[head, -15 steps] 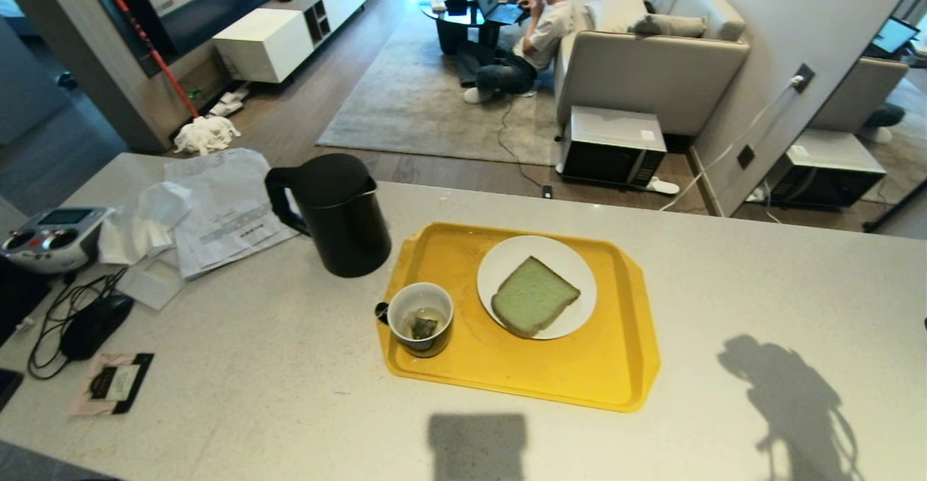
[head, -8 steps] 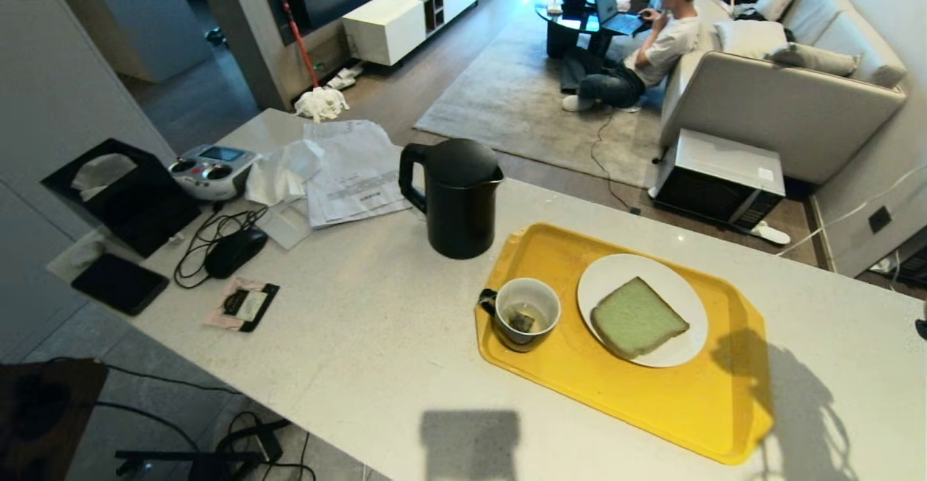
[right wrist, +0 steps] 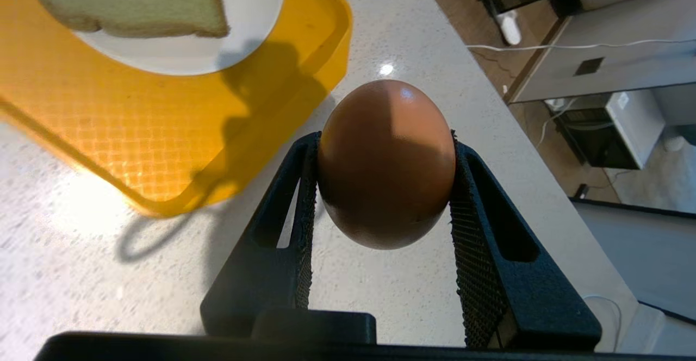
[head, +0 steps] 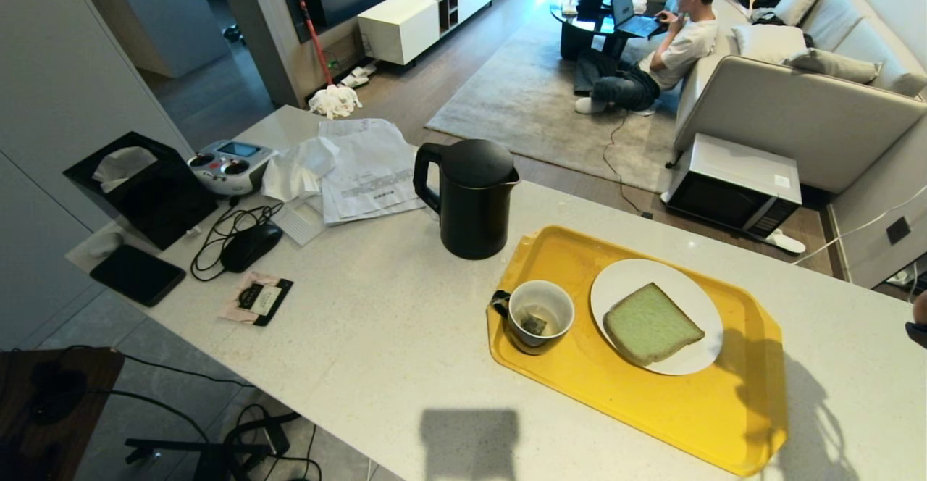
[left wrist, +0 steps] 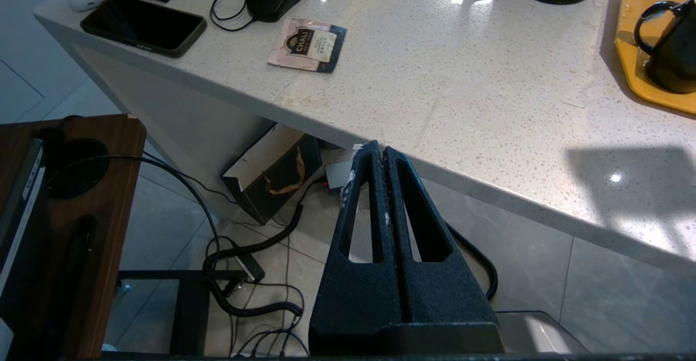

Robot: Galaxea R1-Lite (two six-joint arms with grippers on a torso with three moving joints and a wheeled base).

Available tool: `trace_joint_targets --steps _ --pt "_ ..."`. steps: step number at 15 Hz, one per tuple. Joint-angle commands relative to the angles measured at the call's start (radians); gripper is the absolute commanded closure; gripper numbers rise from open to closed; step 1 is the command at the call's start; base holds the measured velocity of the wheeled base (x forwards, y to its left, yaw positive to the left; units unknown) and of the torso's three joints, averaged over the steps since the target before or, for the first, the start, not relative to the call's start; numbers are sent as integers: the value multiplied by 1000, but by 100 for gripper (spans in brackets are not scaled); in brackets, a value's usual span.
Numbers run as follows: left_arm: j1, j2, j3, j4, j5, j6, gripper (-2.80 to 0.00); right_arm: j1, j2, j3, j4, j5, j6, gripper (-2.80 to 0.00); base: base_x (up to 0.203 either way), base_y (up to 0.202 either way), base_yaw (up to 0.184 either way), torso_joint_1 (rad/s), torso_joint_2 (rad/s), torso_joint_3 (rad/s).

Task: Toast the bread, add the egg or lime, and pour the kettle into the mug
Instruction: Put the egg in the bowl

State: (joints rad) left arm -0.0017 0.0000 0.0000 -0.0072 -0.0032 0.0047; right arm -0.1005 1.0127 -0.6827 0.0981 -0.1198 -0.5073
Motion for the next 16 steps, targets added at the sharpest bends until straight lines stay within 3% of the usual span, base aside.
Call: trace_joint_targets --steps 1,8,16 --pt "0 0 0 0 0 0 0 35 26 -60 87 3 -1 0 0 0 0 0 0 0" --pt "-1 0 0 0 0 0 0 52 105 -127 145 -6 -5 0 0 0 0 0 0 0" --pt "0 0 0 0 0 0 0 73 347 -393 242 -25 -37 0 0 0 0 0 0 0"
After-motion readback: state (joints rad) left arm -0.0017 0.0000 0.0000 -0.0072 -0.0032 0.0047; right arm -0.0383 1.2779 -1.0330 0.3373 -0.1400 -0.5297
